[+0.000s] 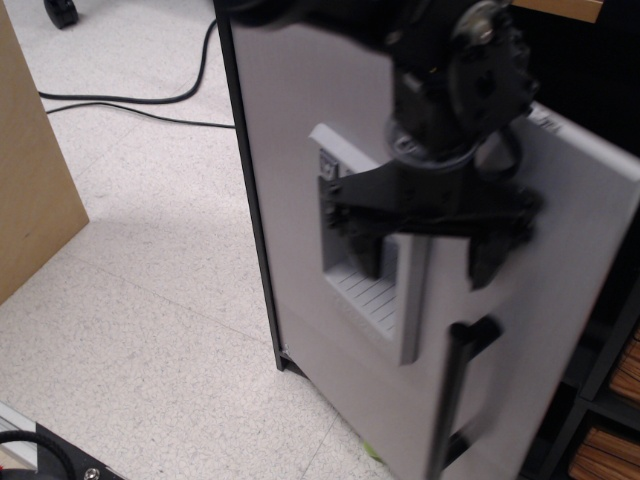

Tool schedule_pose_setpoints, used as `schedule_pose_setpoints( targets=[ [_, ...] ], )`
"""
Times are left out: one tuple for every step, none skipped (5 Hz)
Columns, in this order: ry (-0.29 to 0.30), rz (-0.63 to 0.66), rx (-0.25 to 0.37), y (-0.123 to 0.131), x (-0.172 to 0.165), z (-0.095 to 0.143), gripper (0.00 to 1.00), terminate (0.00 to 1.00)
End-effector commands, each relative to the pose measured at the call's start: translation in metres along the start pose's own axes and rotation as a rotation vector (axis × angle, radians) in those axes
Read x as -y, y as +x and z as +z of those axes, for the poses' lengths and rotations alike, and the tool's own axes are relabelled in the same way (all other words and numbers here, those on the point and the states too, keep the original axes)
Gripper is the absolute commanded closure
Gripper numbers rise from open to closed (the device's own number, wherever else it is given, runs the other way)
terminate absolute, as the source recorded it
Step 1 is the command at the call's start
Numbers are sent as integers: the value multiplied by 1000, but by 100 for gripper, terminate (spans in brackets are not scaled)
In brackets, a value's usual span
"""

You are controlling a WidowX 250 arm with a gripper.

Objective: Close fridge

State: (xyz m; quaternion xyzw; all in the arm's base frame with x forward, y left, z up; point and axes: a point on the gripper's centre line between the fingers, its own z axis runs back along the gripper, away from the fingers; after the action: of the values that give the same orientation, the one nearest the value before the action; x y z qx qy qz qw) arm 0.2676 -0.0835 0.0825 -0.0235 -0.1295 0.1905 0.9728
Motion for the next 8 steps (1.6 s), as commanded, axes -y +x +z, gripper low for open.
schedule_pose_setpoints(
  targets=[
    [-111,110,26,41,40,-4,0,0],
    [-134,120,42,49,54,-8,0,0],
    [-149,146,78,55,60,-16,0,0],
    [-169,137,127,57,62,-21,0,0],
    [-169,142,154,56,63,-24,0,0],
    [-174,141,174,54,65,-25,0,0],
    [-183,142,185,50,62,-24,0,0],
    [-207,121,198,38,55,-15,0,0]
  ],
)
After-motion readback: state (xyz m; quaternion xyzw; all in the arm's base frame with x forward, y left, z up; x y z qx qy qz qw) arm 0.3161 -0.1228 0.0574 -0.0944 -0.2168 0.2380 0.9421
